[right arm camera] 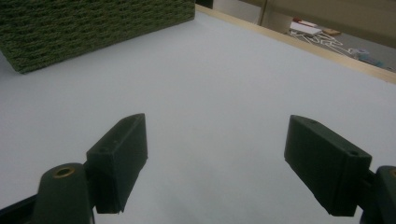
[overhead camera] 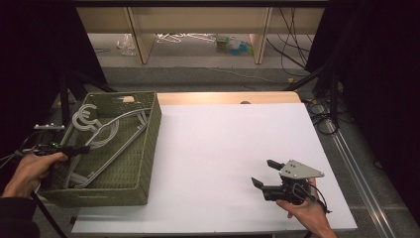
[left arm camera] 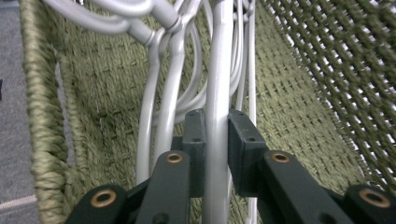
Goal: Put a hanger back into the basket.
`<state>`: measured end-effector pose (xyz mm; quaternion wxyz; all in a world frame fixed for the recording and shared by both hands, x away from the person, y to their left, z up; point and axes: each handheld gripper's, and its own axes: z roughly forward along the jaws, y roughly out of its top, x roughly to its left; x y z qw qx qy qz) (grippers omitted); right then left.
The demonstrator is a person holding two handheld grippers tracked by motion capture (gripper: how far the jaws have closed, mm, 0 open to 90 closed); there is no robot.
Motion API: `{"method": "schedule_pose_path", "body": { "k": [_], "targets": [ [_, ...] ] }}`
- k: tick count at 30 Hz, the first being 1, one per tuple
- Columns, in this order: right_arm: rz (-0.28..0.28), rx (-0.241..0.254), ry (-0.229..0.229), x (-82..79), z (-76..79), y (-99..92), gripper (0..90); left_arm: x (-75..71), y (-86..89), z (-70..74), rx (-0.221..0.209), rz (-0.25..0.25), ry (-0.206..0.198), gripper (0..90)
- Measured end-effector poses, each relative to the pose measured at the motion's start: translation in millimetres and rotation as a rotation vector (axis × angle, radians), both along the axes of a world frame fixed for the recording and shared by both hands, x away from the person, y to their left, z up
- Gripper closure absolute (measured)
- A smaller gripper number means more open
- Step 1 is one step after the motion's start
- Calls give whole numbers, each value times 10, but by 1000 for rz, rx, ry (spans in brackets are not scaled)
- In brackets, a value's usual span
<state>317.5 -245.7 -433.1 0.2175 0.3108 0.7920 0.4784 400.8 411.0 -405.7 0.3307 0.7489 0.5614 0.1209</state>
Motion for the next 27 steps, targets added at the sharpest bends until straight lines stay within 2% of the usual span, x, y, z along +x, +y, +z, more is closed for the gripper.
{"method": "schedule_pose_path", "body": {
  "k": [2, 4, 7, 10, 11, 13, 15, 20, 25, 27],
  "targets": [
    [-1, 1, -2, 1, 0, -4, 220, -7, -24, 16, 29, -12, -14, 752],
    [-2, 1, -2, 1, -1, -7, 220, -15, -12, 52, 57, -1, -19, 708],
    [-3, 2, -2, 1, 0, -9, 219, -49, 7, 118, 56, 15, -46, 678],
    [-1, 4, 0, 3, -2, -11, 219, -105, -5, 197, 59, 6, -67, 652],
    [-3, 4, 1, 5, -3, -13, 219, -127, -21, 222, 57, 19, -85, 644],
    [-5, -8, 10, 0, 6, -22, 219, -165, -48, 273, 33, 22, -107, 622],
    [1, 5, 1, 12, -3, -13, 219, -207, -109, 323, -50, 38, -139, 603],
    [-1, 6, 1, 7, 1, -12, 219, -281, -204, 419, -94, 9, -185, 556],
    [2, 3, -4, 15, -3, -10, 217, -385, -381, 510, -105, -14, -233, 442],
    [0, 4, -2, 9, -2, -3, 217, -424, -462, 527, -145, -25, -257, 395]
  ]
}}
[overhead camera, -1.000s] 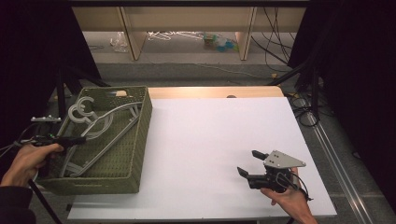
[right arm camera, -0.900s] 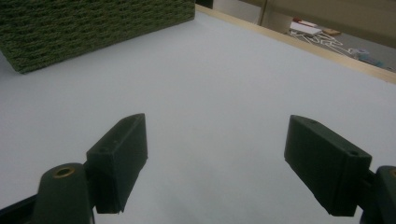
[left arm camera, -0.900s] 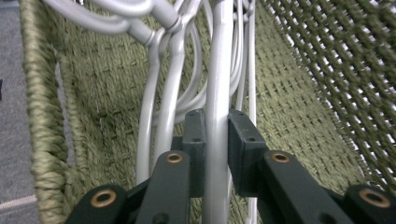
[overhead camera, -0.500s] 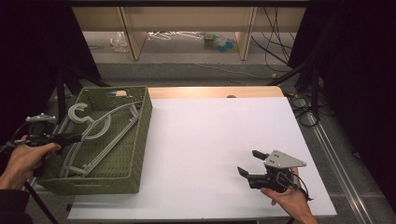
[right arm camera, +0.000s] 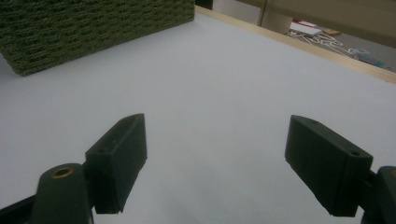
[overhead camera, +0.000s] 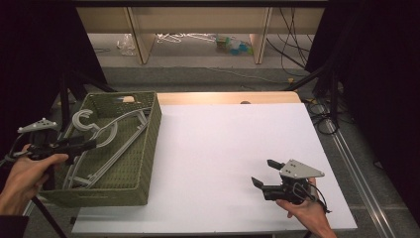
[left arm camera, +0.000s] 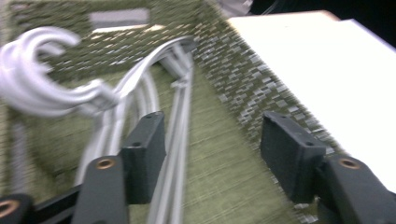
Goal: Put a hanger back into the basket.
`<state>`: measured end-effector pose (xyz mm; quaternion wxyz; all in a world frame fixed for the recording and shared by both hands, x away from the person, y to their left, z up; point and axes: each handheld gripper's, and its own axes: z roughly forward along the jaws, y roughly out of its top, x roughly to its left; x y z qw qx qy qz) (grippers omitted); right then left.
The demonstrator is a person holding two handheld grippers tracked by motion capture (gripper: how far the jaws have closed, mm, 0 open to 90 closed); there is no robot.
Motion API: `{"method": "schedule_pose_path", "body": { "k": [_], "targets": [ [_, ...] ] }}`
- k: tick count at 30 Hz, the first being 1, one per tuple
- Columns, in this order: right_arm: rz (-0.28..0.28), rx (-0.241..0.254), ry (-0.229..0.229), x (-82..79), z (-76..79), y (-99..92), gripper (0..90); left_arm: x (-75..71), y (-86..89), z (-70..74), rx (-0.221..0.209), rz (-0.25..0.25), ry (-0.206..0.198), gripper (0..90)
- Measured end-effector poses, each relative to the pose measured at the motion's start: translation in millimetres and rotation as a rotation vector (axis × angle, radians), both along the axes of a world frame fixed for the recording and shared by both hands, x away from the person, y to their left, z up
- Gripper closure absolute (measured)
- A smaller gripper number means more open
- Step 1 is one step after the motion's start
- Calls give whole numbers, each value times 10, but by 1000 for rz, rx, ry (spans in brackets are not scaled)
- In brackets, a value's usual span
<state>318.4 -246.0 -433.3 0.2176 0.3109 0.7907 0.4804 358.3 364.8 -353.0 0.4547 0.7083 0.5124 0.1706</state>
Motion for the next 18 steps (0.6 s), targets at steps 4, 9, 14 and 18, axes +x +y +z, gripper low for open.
{"method": "schedule_pose_path", "body": {
  "k": [4, 9, 14, 18],
  "targets": [
    [-1, 1, 2, -4, 1, 8, 212, -68, -191, 30, -24, -22, -58, 351],
    [-4, 4, 11, -8, 6, 3, 209, -99, -416, 19, -4, -77, -92, 302],
    [1, 15, 10, -1, 2, 2, 206, -158, -651, 4, -5, -130, -109, 265],
    [1, 19, 12, -3, 3, 6, 204, -233, -826, 8, -17, -158, -126, 253]
  ]
}}
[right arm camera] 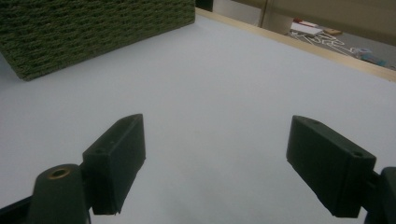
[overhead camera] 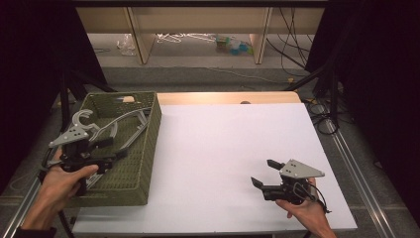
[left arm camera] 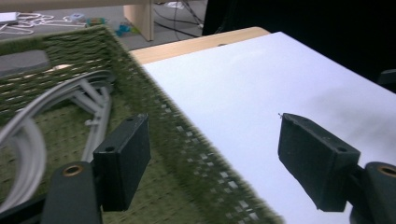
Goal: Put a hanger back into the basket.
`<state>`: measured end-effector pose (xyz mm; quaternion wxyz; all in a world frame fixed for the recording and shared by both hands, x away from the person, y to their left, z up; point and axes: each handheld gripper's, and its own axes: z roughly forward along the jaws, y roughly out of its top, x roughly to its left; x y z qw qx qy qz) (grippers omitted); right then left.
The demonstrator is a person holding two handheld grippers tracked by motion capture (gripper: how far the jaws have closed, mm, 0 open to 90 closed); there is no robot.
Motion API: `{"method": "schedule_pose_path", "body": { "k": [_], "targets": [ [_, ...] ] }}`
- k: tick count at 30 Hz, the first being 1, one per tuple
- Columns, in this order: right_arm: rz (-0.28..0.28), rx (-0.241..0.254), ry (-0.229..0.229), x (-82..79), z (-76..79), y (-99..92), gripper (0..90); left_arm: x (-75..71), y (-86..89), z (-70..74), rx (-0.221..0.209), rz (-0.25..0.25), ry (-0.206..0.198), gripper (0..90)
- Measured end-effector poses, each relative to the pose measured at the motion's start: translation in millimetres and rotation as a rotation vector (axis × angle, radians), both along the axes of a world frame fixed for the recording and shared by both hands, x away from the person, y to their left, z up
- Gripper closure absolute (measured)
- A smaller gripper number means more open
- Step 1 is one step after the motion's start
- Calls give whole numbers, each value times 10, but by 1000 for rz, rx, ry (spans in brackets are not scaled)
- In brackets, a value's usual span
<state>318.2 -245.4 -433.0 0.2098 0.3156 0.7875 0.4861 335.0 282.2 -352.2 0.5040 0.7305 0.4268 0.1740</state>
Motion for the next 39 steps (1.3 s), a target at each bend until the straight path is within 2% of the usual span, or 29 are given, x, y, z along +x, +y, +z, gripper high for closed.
{"method": "schedule_pose_path", "body": {
  "k": [4, 7, 8, 9, 11, 15, 17, 18, 20, 23, 25, 27, 29, 30, 32, 34, 35, 37, 38, 39],
  "targets": [
    [-2, 5, 0, 2, 0, 3, 190, -89, -199, -3, 7, -24, -18, 248],
    [-2, 3, 1, -4, 4, 0, 179, -150, -368, -2, -68, -66, -13, 241],
    [-1, 1, -1, -2, 3, 0, 176, -170, -432, -6, -70, -90, -22, 241],
    [0, 1, -2, -2, 3, -1, 176, -202, -509, -12, -61, -98, -10, 241],
    [4, 2, -2, -4, 5, -4, 171, -242, -653, -36, -1, -132, -33, 238],
    [4, 1, -8, -8, 7, -5, 169, -295, -895, -104, 32, -175, -43, 234],
    [6, 2, -7, -9, 7, -3, 167, -288, -988, -151, 90, -188, -69, 231],
    [12, 4, 8, -13, 8, 2, 166, -281, -1020, -176, 96, -194, -68, 229],
    [12, 0, -9, -10, 8, -1, 166, -278, -1067, -226, 76, -189, -52, 229],
    [9, 3, -9, -11, 7, -2, 166, -269, -1105, -296, 79, -185, -58, 227],
    [9, 3, -9, -14, 8, -2, 165, -267, -1130, -352, 59, -174, -54, 228],
    [14, 4, 8, -22, 6, 4, 165, -278, -1160, -415, 51, -158, -64, 226],
    [12, 7, 6, -25, 0, 15, 165, -291, -1190, -468, 40, -161, -64, 223],
    [24, 5, 20, -27, 4, 14, 165, -295, -1205, -497, 33, -167, -64, 219],
    [16, 1, 10, -34, 5, 13, 165, -333, -1240, -543, 33, -159, -83, 217],
    [15, 0, 11, -40, 4, 15, 165, -363, -1266, -590, 47, -172, -108, 211],
    [17, -1, -2, -40, 4, 9, 165, -382, -1264, -604, 50, -175, -113, 207],
    [18, 21, 12, -69, 2, 12, 165, -399, -1247, -624, 45, -173, -125, 201],
    [16, 14, 22, -95, 15, -1, 165, -406, -1237, -636, 33, -166, -129, 201],
    [8, 19, 10, -116, 16, -9, 165, -409, -1228, -647, 21, -163, -132, 201]
  ]
}}
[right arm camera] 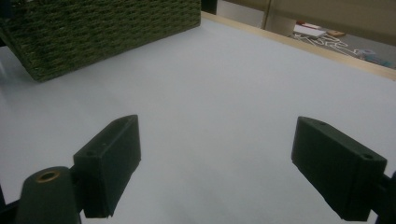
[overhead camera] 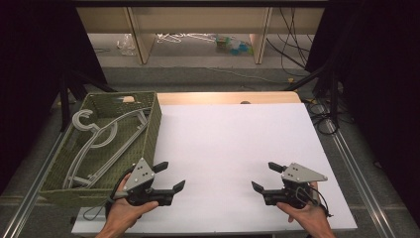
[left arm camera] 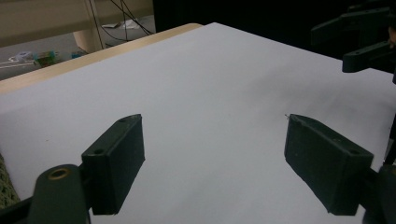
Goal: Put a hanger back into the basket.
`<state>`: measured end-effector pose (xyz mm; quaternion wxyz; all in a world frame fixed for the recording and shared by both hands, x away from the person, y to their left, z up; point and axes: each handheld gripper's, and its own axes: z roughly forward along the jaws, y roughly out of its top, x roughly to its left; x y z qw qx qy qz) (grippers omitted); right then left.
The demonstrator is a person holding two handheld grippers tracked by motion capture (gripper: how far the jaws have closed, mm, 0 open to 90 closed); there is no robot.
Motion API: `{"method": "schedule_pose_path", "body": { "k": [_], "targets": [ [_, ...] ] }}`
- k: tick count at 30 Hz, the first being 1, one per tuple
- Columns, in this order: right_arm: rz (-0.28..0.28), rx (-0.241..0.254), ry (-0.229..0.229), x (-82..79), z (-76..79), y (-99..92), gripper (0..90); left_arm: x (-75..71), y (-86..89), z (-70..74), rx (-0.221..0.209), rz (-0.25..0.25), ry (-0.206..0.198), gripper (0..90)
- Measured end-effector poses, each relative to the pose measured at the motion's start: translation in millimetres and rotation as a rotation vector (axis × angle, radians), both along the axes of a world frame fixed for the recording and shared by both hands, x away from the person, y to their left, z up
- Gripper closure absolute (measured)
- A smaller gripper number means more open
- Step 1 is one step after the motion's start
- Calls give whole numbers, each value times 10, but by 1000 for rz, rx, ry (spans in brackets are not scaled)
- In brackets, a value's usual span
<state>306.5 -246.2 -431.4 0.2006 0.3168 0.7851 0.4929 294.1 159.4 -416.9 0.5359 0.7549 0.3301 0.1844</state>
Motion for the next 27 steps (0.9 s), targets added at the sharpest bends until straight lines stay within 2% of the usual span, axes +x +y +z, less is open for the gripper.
{"method": "schedule_pose_path", "body": {
  "k": [2, 3, 4, 5, 7, 9, 12, 19, 20, 22, 27],
  "targets": [
    [-7, 5, 7, -46, -2, -19, 164, -10, 8, -19, -17, 17, 3, 195],
    [-7, 4, 11, -69, -10, -26, 164, -7, 17, -26, -12, 16, -10, 196],
    [-6, 0, 8, -92, -18, -35, 164, -9, 14, -36, -20, 17, -1, 196],
    [6, 1, 25, -113, -20, -39, 164, -8, 14, -40, -17, 17, 1, 196],
    [-13, 3, 0, -145, -23, -50, 165, 4, 8, -63, -3, -1, -6, 196],
    [-5, 5, 19, -180, -12, -73, 164, -1, -2, -77, -5, 5, 9, 192],
    [-14, 22, 14, -225, 0, -104, 164, 2, -8, -81, -14, 1, 9, 191],
    [-11, 2, 11, -222, -8, -85, 163, 2, -5, -91, -12, 5, 9, 186],
    [-8, 15, 5, -217, -13, -80, 163, 3, -3, -91, -12, 5, 9, 185],
    [-3, 16, 17, -216, -5, -91, 163, 4, -2, -89, -14, 6, 7, 183],
    [-16, 12, 6, -217, -4, -99, 163, 2, -8, -92, -10, 2, 7, 183]
  ]
}}
